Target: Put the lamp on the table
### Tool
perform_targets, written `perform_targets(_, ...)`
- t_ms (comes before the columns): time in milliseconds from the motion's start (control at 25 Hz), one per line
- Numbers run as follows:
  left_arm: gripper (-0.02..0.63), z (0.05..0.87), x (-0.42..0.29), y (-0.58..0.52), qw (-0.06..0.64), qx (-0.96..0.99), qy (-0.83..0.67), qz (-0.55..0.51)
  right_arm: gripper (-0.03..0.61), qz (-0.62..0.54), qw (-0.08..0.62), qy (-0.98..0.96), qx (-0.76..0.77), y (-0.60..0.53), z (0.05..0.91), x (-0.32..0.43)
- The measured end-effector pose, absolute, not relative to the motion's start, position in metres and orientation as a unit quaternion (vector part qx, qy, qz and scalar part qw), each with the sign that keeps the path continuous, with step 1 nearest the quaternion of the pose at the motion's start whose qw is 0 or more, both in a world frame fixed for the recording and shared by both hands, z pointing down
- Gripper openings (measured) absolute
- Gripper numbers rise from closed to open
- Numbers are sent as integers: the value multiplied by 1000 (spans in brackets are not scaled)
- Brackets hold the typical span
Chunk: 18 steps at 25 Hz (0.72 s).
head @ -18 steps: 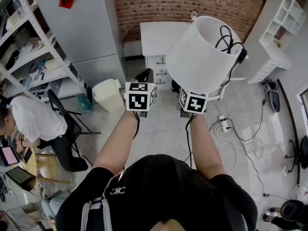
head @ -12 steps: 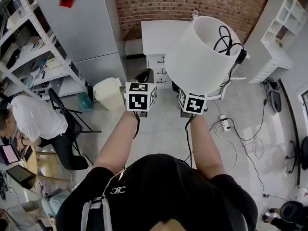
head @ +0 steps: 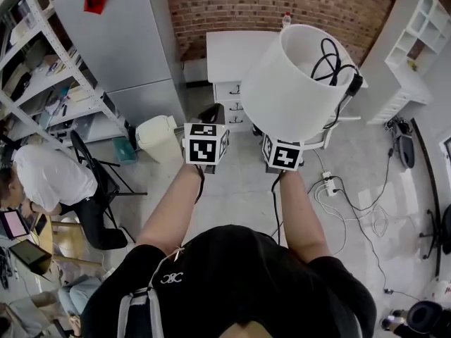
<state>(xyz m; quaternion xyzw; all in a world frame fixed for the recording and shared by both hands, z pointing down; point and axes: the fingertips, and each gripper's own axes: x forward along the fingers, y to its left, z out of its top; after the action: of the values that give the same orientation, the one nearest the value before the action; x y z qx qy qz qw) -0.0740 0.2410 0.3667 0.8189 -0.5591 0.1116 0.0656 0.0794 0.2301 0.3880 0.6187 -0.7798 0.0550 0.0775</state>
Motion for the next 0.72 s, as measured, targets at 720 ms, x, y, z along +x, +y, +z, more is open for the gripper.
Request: perform_targets(720, 0, 403, -24, 201, 99, 812, -560, 128, 152, 67, 74, -782, 615, 188, 396, 141)
